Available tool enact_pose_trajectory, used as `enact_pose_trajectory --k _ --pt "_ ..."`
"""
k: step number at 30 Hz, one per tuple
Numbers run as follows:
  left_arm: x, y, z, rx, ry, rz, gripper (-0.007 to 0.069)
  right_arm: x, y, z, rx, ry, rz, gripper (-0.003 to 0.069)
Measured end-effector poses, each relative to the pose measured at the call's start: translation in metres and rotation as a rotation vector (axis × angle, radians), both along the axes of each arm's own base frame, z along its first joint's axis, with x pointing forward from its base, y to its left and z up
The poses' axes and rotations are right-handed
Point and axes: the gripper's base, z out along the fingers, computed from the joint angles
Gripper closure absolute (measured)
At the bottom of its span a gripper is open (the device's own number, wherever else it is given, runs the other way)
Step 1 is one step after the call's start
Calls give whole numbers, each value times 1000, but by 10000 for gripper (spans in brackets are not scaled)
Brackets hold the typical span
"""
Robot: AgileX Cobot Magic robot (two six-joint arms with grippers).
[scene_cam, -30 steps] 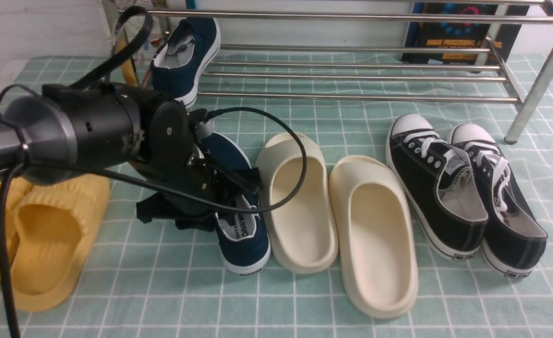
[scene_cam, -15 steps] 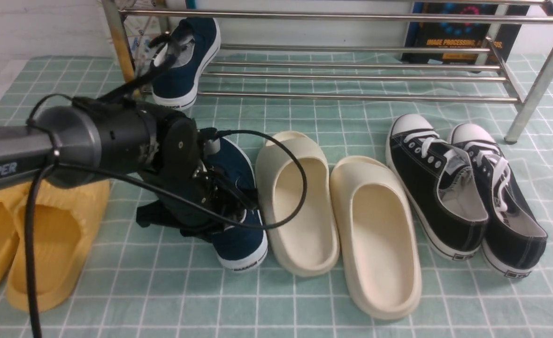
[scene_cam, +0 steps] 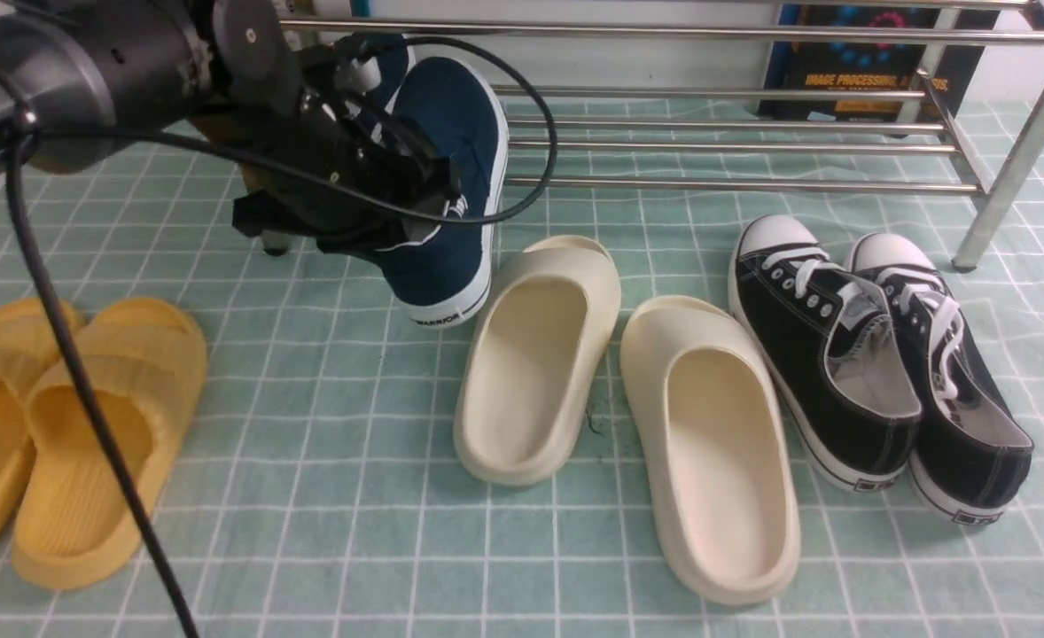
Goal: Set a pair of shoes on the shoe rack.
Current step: Use the left arm to put a shoe into the shoe rack
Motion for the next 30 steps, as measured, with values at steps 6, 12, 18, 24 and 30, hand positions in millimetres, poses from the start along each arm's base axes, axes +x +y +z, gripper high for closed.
enact_pose_trajectory --k 6,12,18,24,30 --pt "42 -3 -14 14 17 -1 627 0 0 0 0 0 0 412" --pt "77 -5 -8 21 -78 4 627 0 0 0 0 0 0 412" --pt "94 -6 -16 46 -114 4 627 0 0 0 0 0 0 412" --pt "101 -2 -26 83 -129 8 613 0 0 0 0 0 0 412" --pt "107 -2 -20 63 -210 22 530 0 0 0 0 0 0 412"
